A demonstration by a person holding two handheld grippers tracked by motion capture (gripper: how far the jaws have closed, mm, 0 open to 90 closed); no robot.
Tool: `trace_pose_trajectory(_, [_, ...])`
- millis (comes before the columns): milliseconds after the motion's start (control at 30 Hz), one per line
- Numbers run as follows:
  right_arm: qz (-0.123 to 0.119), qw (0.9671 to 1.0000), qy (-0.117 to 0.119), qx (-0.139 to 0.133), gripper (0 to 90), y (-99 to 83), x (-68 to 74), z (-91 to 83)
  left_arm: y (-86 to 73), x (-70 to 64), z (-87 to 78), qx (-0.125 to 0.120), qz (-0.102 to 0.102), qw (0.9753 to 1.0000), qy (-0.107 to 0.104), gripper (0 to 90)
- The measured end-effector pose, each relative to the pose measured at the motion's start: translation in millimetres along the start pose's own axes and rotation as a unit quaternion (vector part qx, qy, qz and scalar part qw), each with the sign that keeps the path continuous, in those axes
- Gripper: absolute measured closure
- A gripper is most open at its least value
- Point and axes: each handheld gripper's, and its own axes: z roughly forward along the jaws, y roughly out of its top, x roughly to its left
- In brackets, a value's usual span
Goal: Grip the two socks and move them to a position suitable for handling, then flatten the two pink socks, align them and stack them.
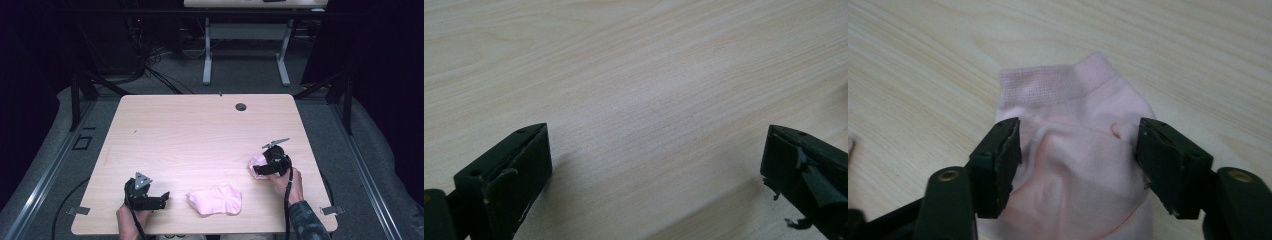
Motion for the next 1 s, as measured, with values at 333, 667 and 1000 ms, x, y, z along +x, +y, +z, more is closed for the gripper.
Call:
trace_pose_trajectory(333, [0.002, 0.9998, -0.005, -0.02, 73.9, -7.5, -3.1, 3.1, -0.1, -2.1, 1.8, 0.005, 0.007, 0.9999, 0.012, 0.1])
trace_pose_trajectory(667, [0.02, 0.9978, 0.025, -0.057, 79.8, -10.3, -7.5, -9.4, 0.0, -2.3, 2.0, 0.006, 0.006, 0.9999, 0.014, 0.0])
trace_pose_trajectory(1000, [-0.041, 0.9909, 0.079, -0.101, 78.5, 24.5, 49.1, -40.9, 0.1, -2.4, 2.2, 0.005, 0.005, 0.9999, 0.014, 0.0])
